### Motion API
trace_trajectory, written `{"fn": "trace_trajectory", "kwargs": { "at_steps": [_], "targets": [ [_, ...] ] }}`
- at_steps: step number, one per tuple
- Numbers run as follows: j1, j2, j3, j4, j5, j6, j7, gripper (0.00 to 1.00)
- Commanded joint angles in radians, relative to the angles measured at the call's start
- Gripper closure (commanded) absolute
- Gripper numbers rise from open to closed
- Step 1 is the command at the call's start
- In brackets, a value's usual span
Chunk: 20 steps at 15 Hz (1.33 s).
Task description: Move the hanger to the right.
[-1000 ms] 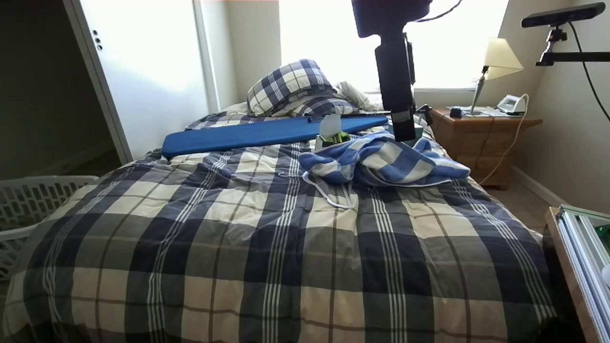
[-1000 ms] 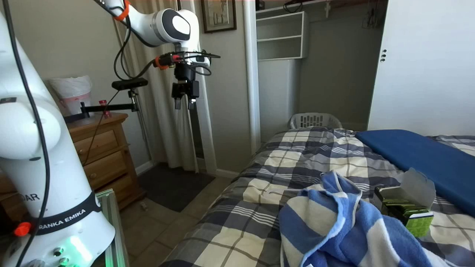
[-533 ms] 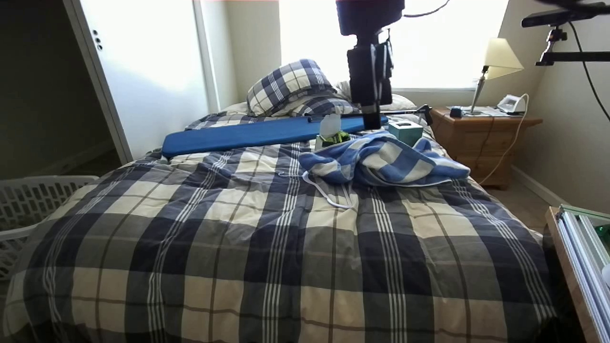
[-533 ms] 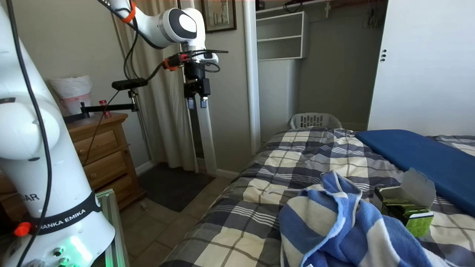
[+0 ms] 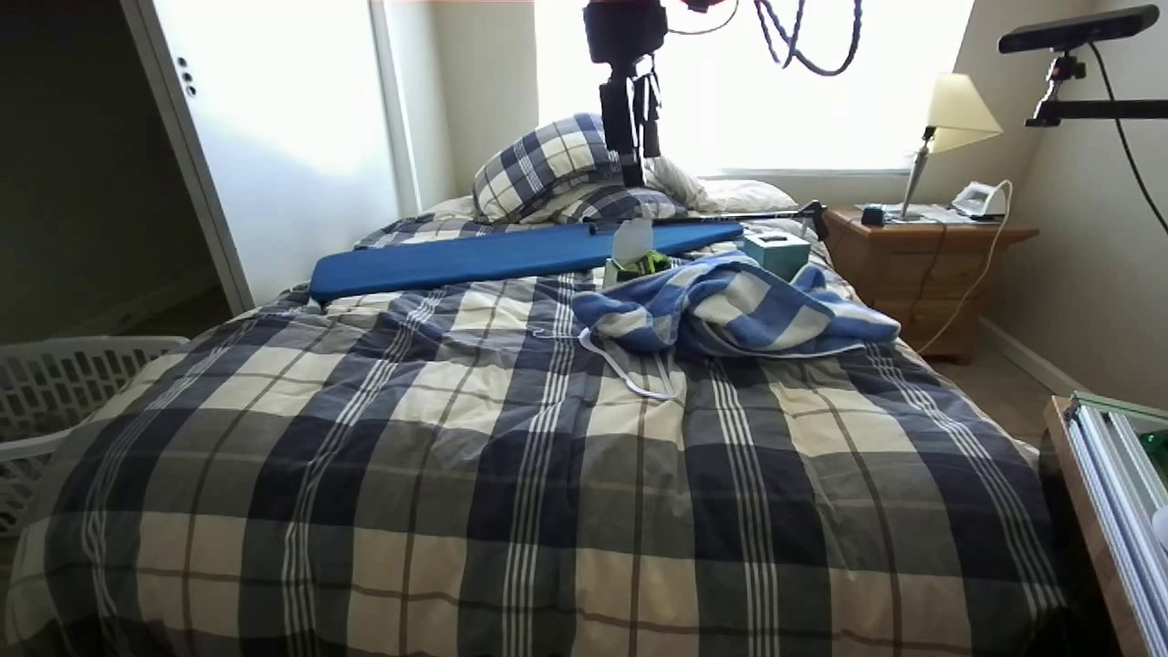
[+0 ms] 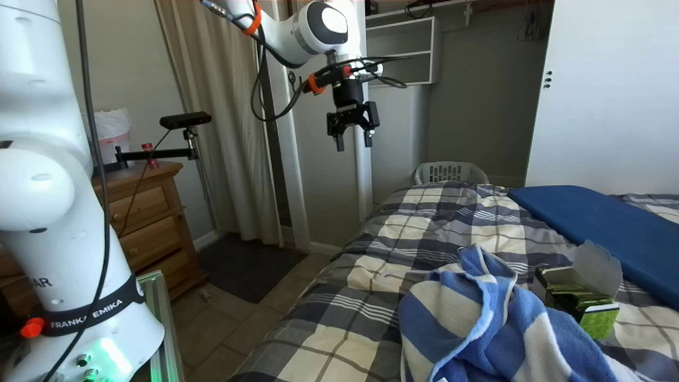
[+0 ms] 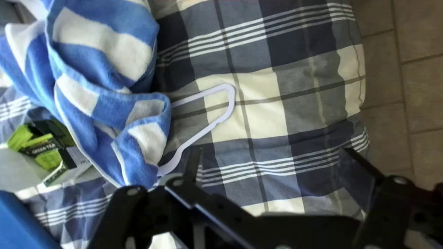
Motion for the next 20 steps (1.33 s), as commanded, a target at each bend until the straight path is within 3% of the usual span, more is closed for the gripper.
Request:
{"fn": "trace_trajectory", "kwargs": {
  "at_steps": [1,3,4,12,17,20],
  "targets": [
    [-0.021,0.133,-0.019,0.187,0.016,-0.013,-0.254,0.00],
    [-0.045,0.180,-0.020,0.252,0.079,-0.014,-0.347,0.00],
    [-0.022,0.110,-0.026,0.154,0.025,-0.002,-0.257,0.00],
    [-0.037,0.168,-0.025,0.226,0.056,-0.003,-0.323,0.00],
    [-0.083,0.361,-0.051,0.426,0.069,-0.026,-0.430,0.00],
    [-0.139,0.504,-0.054,0.559,0.082,0.035,-0.527,0.00]
  ]
}}
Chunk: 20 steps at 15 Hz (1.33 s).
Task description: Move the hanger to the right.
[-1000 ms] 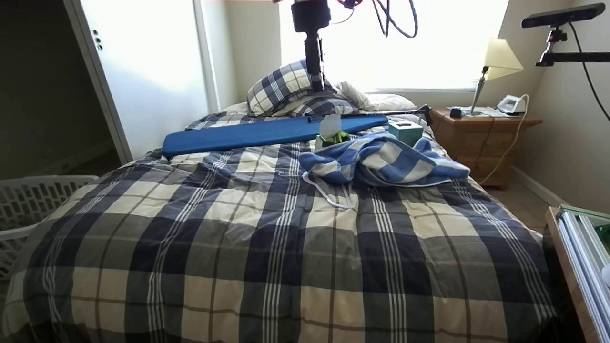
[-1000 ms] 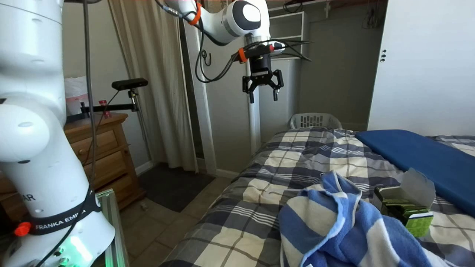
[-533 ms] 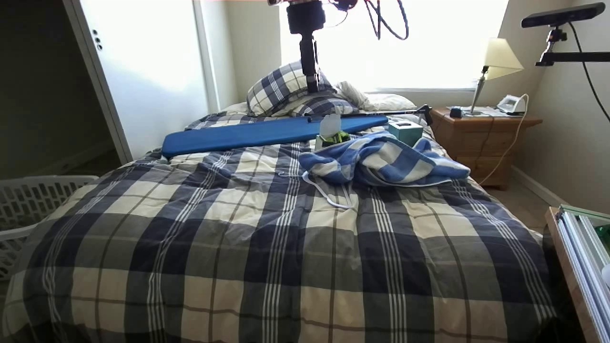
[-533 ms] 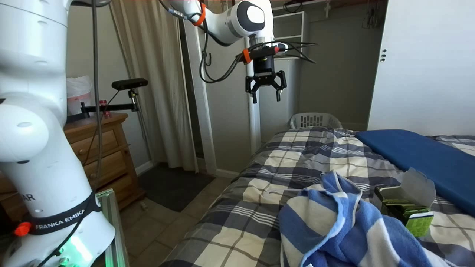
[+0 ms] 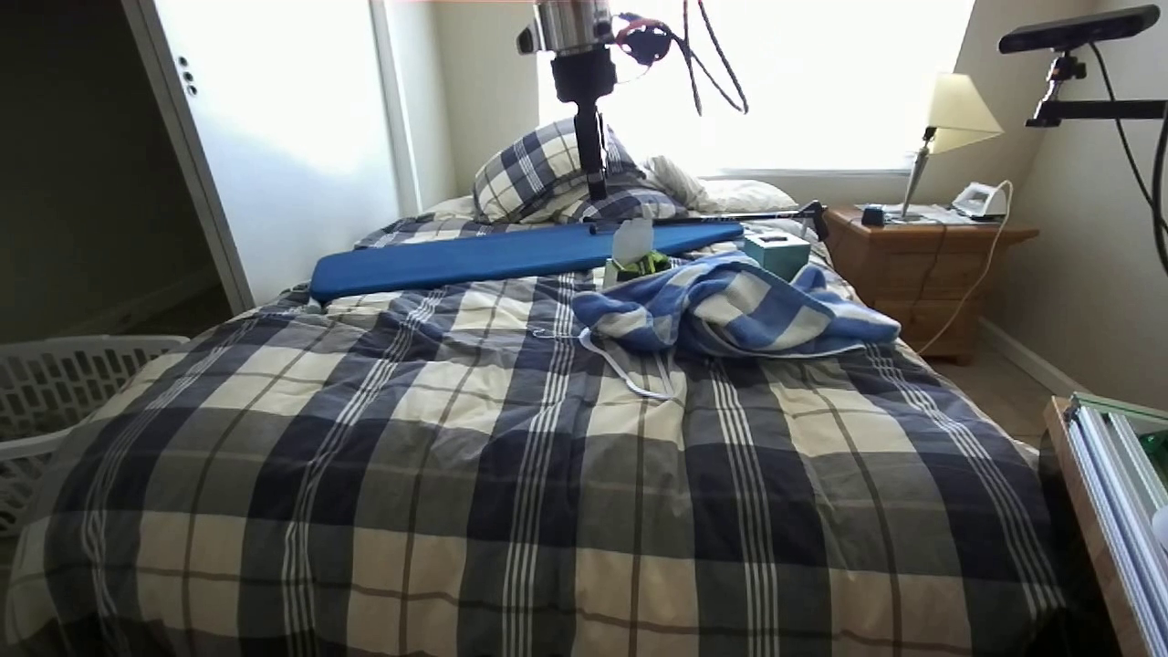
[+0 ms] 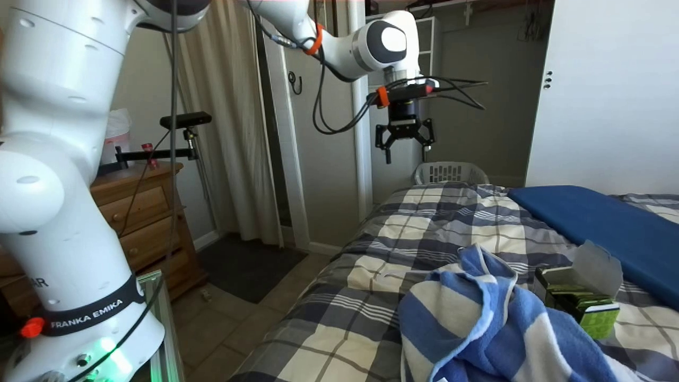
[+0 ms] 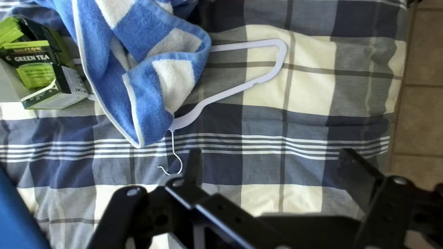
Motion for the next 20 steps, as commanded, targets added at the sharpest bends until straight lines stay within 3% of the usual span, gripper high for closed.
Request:
{"fn": "trace_trajectory", "kwargs": {
  "at_steps": [1,7,13,14,20],
  "targets": [
    [-0.069,0.215,0.004,0.228,0.032,0.050,-0.129,0.00],
    [-0.155,0.499,0.043,0.502,0.130,0.107,-0.234,0.00],
    [-0.174,0.705,0.084,0.742,0.211,0.043,-0.267,0.00],
    [-0.155,0.615,0.048,0.594,0.178,0.103,-0.227,0.00],
    [-0.158,0.701,0.053,0.715,0.169,0.074,-0.237,0.00]
  ]
}}
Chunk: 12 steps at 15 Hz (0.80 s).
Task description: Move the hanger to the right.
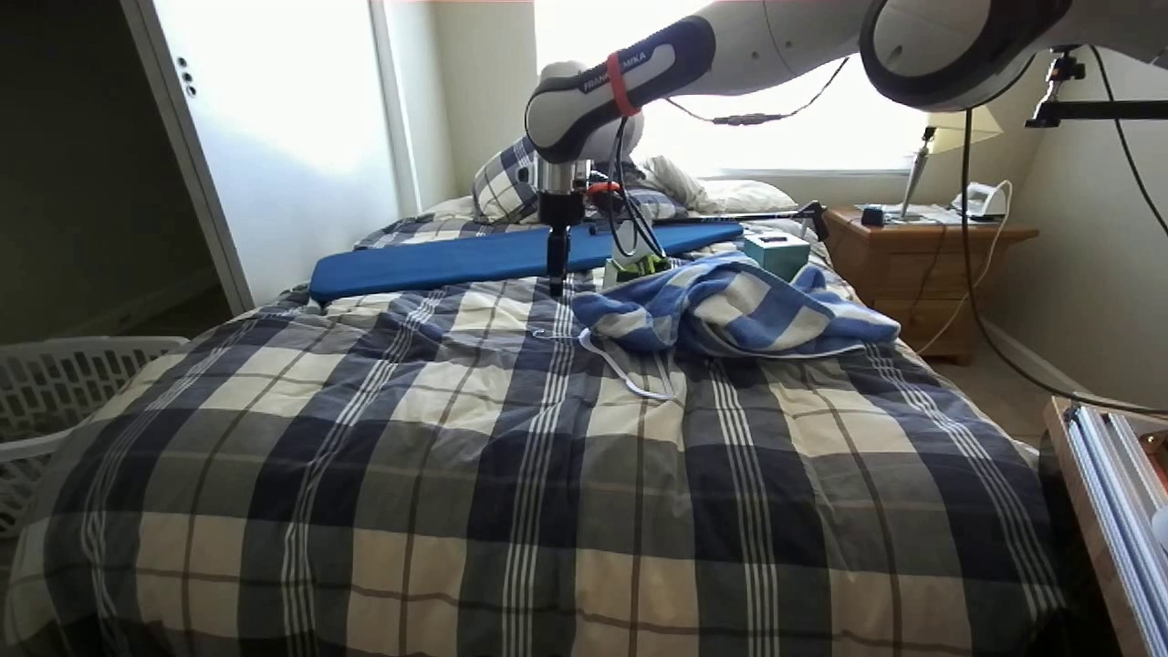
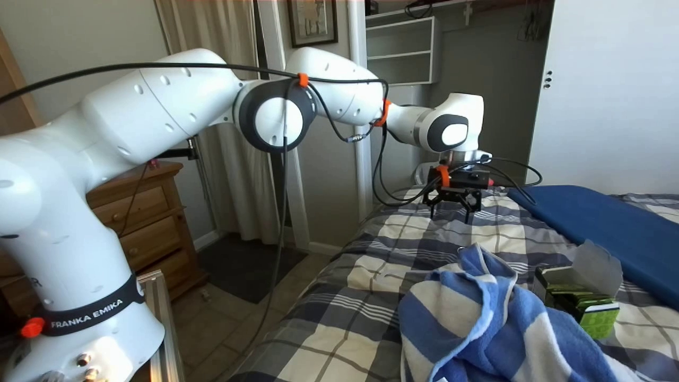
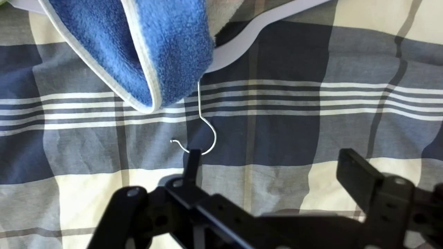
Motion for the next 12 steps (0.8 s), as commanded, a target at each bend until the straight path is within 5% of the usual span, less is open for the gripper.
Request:
{"fn": "trace_trajectory", "kwargs": {
  "at_steps": [1,12],
  "targets": [
    [0.002,0.046,-0.019,0.050,-0.022,-0.004,-0.015,0.00],
    [-0.004,0.263,-0.022,0.217,-0.007,0.075,-0.171,0.00]
  ]
}}
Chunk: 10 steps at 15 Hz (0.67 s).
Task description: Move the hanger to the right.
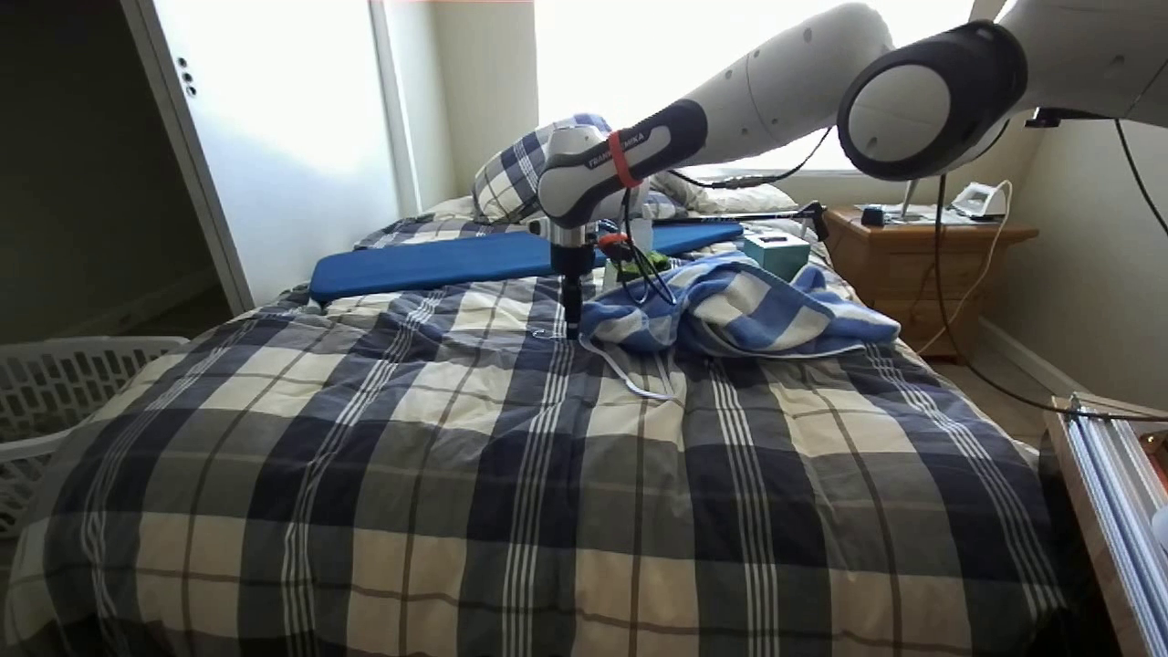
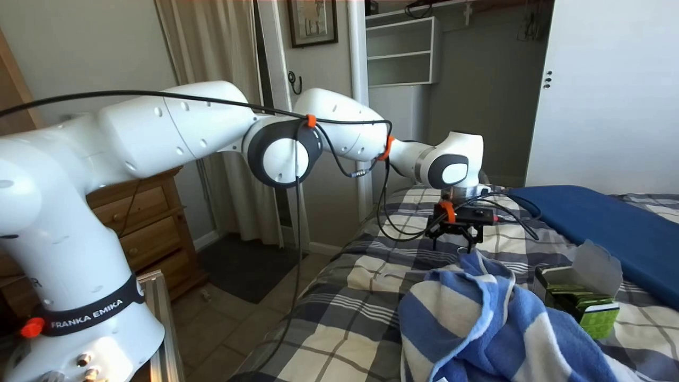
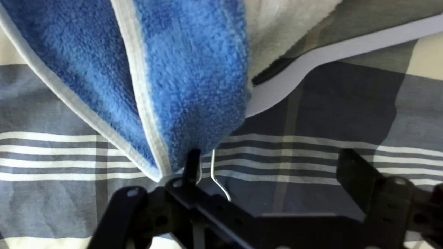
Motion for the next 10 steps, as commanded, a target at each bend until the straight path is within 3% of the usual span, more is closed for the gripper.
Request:
{"fn": "trace_trajectory", "kwargs": {
  "at_steps": [1,10],
  "targets": [
    [-0.002,0.094,0.013,0.124,0.000,0.014,-0.079,0.00],
    [-0.001,0.194,0.028,0.265,0.014,-0.034,-0.262,0.00]
  ]
}}
